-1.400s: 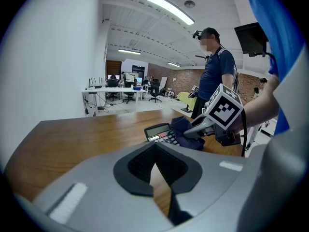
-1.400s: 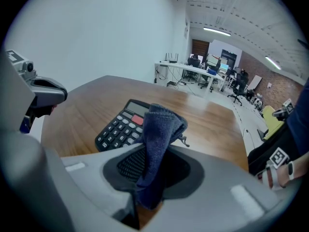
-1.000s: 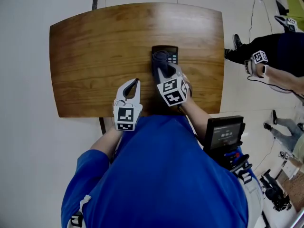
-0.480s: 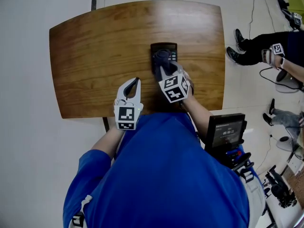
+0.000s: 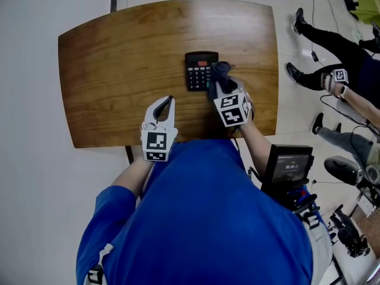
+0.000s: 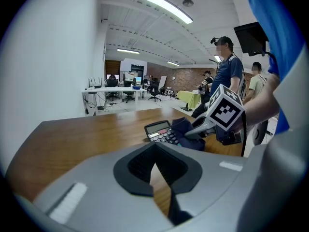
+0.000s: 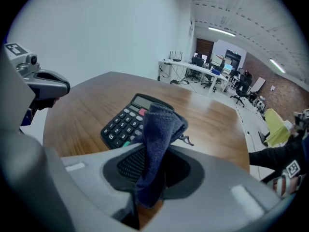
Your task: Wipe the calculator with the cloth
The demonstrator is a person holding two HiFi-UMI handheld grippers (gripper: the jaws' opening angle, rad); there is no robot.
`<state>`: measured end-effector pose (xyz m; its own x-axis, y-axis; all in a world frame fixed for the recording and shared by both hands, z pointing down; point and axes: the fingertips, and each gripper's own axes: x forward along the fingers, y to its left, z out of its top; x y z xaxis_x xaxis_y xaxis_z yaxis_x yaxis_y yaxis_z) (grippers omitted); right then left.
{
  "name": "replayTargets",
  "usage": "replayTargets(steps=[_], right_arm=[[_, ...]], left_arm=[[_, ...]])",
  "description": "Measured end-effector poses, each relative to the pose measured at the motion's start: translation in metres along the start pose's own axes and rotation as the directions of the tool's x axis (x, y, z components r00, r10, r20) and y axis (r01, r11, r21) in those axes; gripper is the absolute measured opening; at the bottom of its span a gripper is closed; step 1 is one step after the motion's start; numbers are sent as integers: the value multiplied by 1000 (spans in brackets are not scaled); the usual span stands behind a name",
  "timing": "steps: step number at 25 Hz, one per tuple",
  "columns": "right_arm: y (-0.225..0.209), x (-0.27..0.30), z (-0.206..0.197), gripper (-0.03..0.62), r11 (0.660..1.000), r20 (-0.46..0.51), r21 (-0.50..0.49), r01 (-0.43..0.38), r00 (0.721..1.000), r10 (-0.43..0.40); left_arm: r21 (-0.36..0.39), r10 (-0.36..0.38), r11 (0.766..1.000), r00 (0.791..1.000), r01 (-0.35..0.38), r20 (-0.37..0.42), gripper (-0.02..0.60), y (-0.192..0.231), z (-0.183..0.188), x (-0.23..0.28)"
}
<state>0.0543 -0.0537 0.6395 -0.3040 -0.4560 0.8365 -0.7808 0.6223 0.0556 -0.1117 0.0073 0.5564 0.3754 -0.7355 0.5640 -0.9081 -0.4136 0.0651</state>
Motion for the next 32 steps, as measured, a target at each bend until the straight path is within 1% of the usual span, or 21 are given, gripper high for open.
replayTargets(steps=[3,6,9,12,15,17,24,32], right_arm=[[-5,-2,-4,94,1000,-11,-5,8,1000,-8],[2,-3,6,94,1000,13,-2,-8,1000,8],[20,-5,21,94,999,34,-32,-41,999,42],[46,-5,33,94,993,42,-70,-91,995,94],[69,-3,39,94,986,42,-96,-137,989,141],[78,0,40,94,983,38,-107,-151,987,156],[72,4,35,94,985,23,-99,-143,989,146],[50,6,20,94,993,7,-65,-103,995,104]], left_arm=[[-4,4,1000,1000,-4,2,6,1,-1,-2],[-9,7,1000,1000,-7,4,7,2,0,-3],[-12,12,1000,1000,-12,0,7,4,0,-6],[-14,19,1000,1000,-19,-7,6,4,1,-11],[-11,26,1000,1000,-26,-12,6,3,3,-16],[-9,30,1000,999,-30,-15,6,3,4,-19],[-3,29,1000,999,-29,-21,6,6,4,-17],[10,-5,1000,1000,5,-20,6,2,4,-4]])
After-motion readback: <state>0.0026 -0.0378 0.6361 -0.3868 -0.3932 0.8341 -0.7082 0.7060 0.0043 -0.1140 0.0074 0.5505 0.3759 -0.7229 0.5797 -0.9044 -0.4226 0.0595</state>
